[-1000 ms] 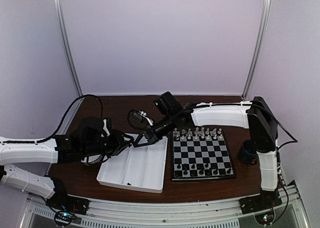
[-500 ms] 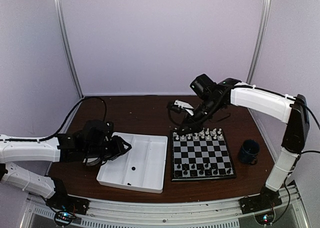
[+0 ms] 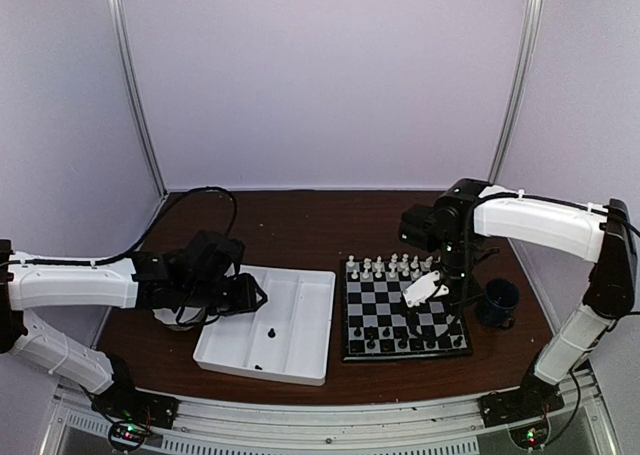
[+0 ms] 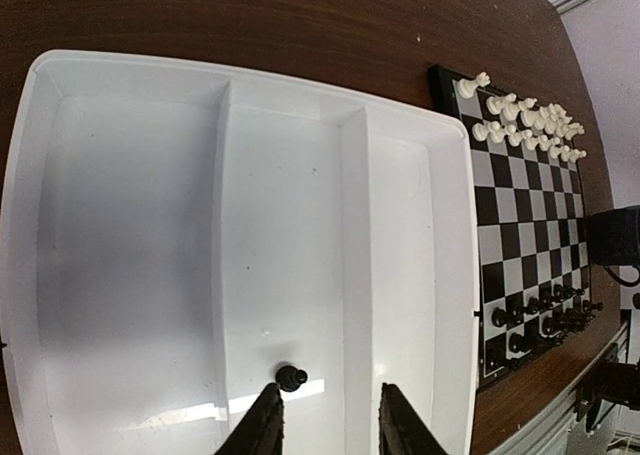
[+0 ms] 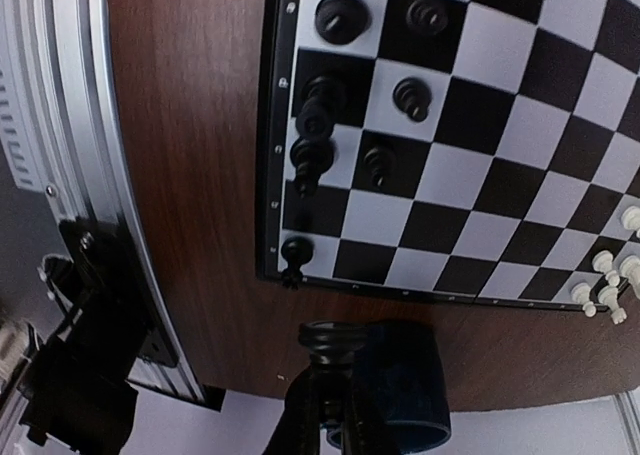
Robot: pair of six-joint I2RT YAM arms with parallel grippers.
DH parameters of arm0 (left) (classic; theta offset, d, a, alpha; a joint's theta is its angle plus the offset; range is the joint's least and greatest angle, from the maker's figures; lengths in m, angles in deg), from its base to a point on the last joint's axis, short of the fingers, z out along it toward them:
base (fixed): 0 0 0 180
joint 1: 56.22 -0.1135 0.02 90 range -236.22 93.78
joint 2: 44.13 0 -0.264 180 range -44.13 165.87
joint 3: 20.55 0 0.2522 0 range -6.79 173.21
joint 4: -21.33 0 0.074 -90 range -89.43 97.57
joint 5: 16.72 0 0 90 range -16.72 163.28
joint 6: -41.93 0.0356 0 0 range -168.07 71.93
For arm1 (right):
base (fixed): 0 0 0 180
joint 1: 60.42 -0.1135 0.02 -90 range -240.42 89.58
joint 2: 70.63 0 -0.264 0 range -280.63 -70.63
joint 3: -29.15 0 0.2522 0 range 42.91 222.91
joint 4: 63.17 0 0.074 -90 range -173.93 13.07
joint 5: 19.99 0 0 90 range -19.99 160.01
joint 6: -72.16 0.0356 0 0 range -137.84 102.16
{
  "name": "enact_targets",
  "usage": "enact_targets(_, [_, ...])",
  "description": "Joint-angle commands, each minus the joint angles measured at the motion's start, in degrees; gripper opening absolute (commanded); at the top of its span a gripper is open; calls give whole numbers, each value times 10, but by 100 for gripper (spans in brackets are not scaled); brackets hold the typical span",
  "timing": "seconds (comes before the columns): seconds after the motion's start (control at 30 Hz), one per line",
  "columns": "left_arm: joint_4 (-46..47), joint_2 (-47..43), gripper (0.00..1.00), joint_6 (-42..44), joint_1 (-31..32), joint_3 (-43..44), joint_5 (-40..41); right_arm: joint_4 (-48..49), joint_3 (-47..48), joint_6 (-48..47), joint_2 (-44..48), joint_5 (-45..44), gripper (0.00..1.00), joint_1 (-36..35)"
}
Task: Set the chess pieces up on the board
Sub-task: Place the rook at a8.
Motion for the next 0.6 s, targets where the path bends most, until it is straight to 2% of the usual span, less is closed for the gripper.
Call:
enact_targets(0.0, [-8,1,34,19,-2,15,5,-57,-37,-16,-8,-125,7,-33])
enact_targets(0.27, [-21,-18,34,11,-2,4,13,-24,-65,12,-48,-142,8,-64])
enact_targets(0.57, [-22,-18,34,0,-2,-4,8,15,-91,16,-52,-131,8,-78])
